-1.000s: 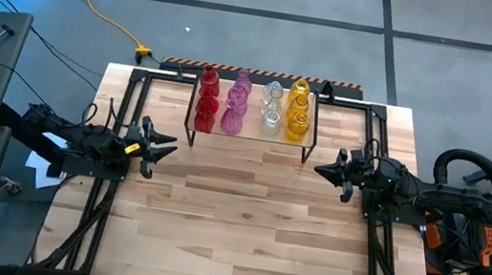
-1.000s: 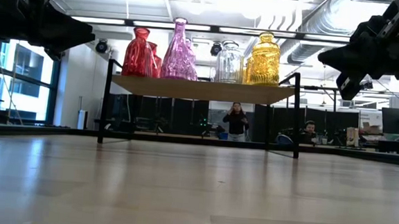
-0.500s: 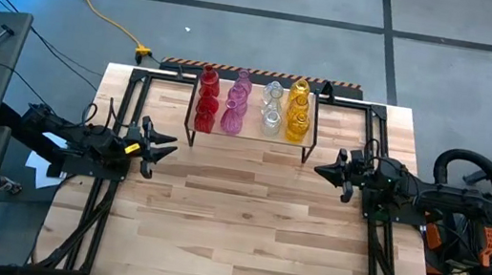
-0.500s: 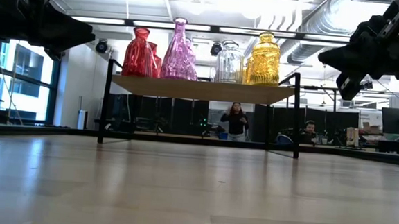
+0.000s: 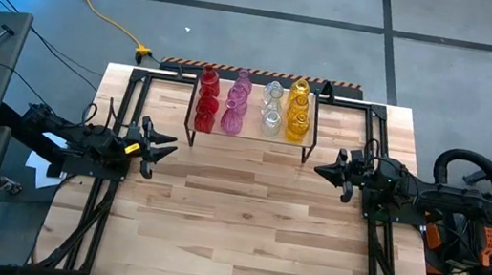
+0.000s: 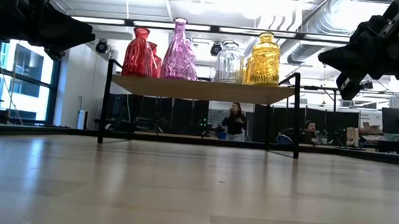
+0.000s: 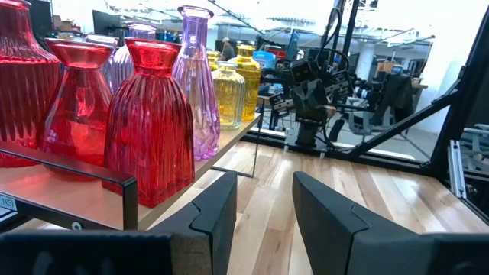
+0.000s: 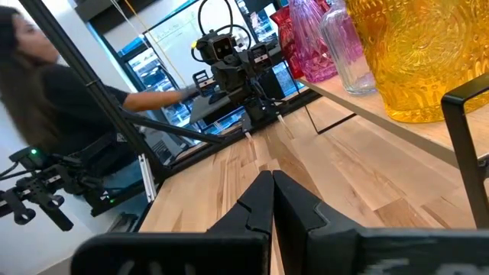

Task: Sort vases onto shelf
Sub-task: Return to Home Position

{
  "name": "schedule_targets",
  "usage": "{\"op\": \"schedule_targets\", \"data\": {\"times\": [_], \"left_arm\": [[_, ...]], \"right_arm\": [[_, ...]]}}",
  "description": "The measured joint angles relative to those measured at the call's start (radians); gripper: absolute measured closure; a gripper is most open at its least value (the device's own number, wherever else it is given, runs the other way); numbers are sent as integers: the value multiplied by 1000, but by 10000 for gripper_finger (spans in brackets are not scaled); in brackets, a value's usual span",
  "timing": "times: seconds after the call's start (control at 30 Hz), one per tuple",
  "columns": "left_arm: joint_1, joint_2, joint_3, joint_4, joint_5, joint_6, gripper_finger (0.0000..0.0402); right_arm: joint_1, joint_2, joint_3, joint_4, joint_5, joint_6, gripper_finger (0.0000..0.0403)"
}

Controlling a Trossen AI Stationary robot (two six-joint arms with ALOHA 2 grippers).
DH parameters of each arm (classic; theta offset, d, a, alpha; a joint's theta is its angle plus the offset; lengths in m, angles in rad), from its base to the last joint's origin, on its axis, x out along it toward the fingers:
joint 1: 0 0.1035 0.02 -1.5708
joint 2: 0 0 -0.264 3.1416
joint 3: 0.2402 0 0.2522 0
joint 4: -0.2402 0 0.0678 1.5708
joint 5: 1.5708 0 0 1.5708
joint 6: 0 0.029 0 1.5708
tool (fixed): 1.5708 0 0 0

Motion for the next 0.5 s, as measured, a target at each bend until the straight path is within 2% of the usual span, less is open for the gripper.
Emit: {"op": "schedule_targets", "data": {"times": [0.5], "left_arm": [[0, 0, 0, 0, 0, 0, 282]], "right_arm": [[0, 0, 0, 0, 5, 0, 403]]}}
